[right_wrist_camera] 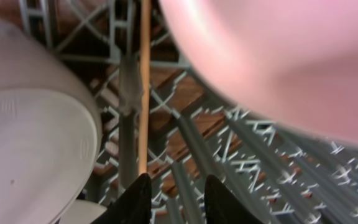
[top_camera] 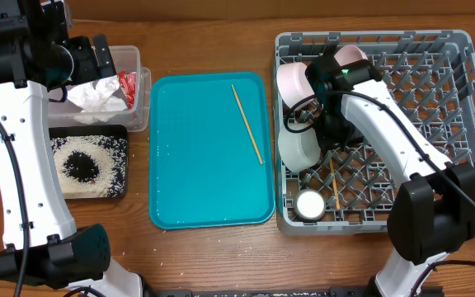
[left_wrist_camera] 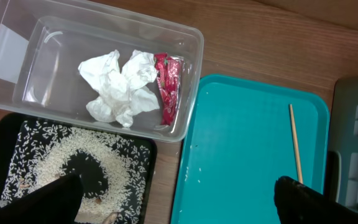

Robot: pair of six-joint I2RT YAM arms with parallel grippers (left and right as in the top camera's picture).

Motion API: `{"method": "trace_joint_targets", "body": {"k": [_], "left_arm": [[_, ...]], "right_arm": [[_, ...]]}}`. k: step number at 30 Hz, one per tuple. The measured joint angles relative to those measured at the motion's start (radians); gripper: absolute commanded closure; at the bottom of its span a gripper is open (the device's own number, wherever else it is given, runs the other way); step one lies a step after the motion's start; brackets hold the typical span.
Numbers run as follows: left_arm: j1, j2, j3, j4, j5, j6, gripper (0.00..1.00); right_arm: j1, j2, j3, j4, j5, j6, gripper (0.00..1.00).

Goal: Sort waste into correct bins and load items into the dishwasher
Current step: 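Lower the chopstick into the rack slots and open the right gripper, then move right gripper back to the remaining chopstick and grasp it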

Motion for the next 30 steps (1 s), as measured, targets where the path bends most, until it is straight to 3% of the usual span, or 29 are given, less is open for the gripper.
{"method": "trace_joint_targets", "body": {"k": [8, 11, 18, 30], "left_arm": [[0.0, 0.0, 0.0, 0.0, 0.0, 0.0, 0.0], [0.0, 0.0, 0.0, 0.0, 0.0, 0.0, 0.0], [0.0, 0.0, 0.0, 0.0, 0.0, 0.0, 0.0], [0.0, 0.0, 0.0, 0.0, 0.0, 0.0, 0.0]], "right_arm": [[0.011, 0.0, 0.188, -0.011, -0.107, -0.006, 0.65], [0.047, 0.0, 0.275, 0.079, -0.164, -0.019, 0.59], [0.224, 0.02, 0.3, 0.304, -0.23, -0.028, 0.58], [0.278, 0.318, 0.304, 0.417, -0.232, -0.063, 0.59]]}}
